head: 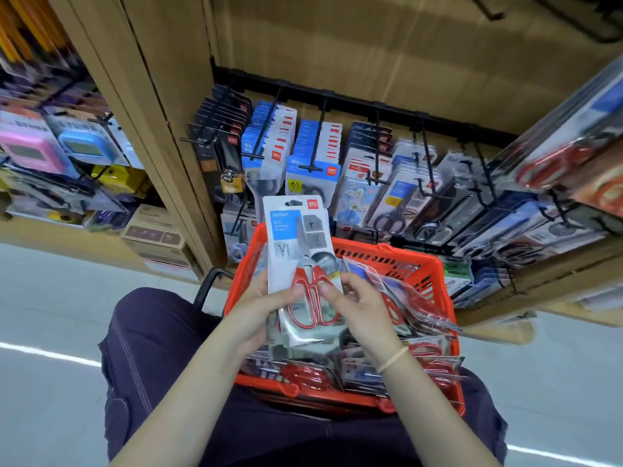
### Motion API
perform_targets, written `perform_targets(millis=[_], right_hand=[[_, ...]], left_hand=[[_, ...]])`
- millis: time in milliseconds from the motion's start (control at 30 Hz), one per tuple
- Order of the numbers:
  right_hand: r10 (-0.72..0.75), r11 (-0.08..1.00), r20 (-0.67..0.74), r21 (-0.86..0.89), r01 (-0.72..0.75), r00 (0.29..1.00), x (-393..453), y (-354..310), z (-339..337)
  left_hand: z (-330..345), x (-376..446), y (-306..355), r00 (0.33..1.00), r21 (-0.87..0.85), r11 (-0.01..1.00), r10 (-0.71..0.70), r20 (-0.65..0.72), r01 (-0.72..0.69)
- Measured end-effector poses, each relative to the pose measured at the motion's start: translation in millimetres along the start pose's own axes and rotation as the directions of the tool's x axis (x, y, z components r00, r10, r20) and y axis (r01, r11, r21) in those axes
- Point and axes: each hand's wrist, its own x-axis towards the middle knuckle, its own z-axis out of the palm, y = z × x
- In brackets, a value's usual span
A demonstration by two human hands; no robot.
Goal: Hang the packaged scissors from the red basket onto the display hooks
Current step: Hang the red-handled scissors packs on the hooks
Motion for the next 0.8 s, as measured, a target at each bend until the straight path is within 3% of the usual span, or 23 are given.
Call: perform_targets(millis=[200, 367, 500, 700, 800], right_hand=[[0.083, 0.986, -0.116, 0.151, -0.065, 0.99, -17, 12, -46], [0.076, 0.965, -0.24, 0.261, -0.011, 0.968, -33, 15, -87], [0.07, 0.933, -0.229, 0.359, 0.017, 0.971, -39, 22, -103], [0.112, 0.965, -0.15, 0.252, -0.072, 0.982, -43, 24, -83], [0.082, 0.983, -0.143, 0.177, -0.056, 0.986, -44, 21, -76]], left_hand=[[19, 6, -9, 0.996, 0.001, 0.999, -0.048, -0.073, 0.048], [32, 9, -11, 0.984, -0.001, 0.993, -0.114, -0.134, 0.115], [47, 11, -11, 0.961, -0.069, 0.982, -0.185, -0.207, 0.174], [83, 9, -8, 0.969, -0.045, 0.975, -0.22, -0.115, 0.216], [96, 7, -9, 0.982, 0.062, 0.98, -0.186, -0.031, 0.187]])
